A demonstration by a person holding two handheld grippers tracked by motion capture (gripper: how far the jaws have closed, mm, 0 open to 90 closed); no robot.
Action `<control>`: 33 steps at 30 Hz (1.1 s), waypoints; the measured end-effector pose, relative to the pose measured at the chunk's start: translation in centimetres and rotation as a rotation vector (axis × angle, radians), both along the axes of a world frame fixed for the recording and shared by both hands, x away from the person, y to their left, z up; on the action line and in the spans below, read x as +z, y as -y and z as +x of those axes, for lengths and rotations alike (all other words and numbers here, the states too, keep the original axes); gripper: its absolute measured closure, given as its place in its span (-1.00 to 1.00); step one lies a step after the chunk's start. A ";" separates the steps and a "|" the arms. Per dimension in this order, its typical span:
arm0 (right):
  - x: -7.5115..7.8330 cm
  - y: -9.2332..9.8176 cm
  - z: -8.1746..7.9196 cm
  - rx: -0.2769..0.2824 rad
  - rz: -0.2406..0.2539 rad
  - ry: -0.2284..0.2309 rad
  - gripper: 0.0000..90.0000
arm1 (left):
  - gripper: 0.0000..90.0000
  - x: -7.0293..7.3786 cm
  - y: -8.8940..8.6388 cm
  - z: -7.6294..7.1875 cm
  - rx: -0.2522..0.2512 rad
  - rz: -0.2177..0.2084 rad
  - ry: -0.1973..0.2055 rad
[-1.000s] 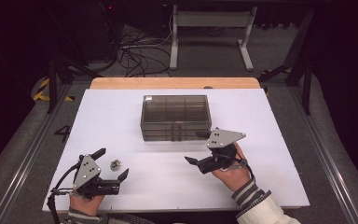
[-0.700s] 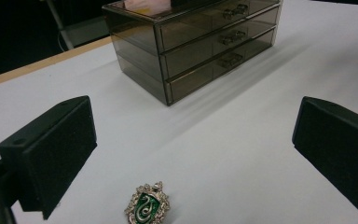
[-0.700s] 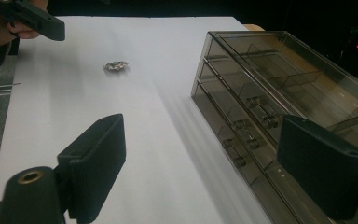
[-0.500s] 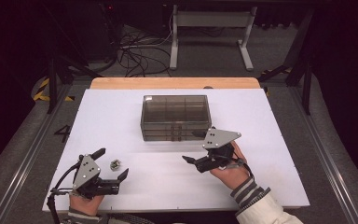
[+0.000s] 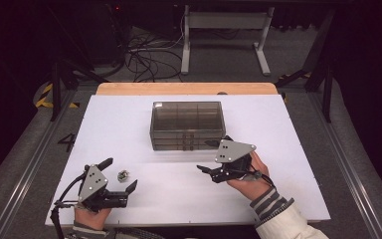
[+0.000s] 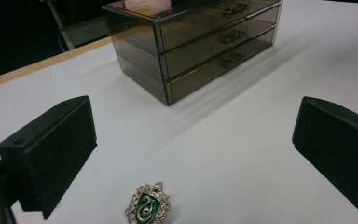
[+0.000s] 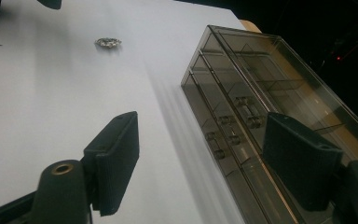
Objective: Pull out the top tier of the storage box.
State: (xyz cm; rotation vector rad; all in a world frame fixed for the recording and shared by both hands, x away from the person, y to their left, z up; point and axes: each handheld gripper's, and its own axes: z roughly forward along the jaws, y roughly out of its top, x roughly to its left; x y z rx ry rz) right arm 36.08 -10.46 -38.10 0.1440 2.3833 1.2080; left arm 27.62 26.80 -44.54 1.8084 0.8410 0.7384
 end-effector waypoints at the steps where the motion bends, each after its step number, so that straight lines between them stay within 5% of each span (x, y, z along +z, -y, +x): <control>1: 0.0 0.0 0.0 0.000 0.000 0.000 -0.36 | -1.00 0.0 0.0 0.0 0.000 0.000 0.001; 10: -0.1 -0.4 0.0 0.002 -0.053 0.024 -0.23 | -0.99 0.0 0.0 0.0 0.000 0.001 0.000; 14: 0.0 -0.8 -0.2 0.001 -0.103 0.093 -0.15 | -0.99 0.0 0.0 0.0 0.000 0.001 0.001; 21: -0.2 -1.2 -0.1 0.004 -0.160 0.146 -0.10 | -0.99 0.0 0.0 0.0 0.000 0.001 0.001; 33: -0.5 -1.9 -0.2 0.006 -0.188 0.171 -0.01 | -0.99 0.0 0.0 0.0 0.002 0.003 0.003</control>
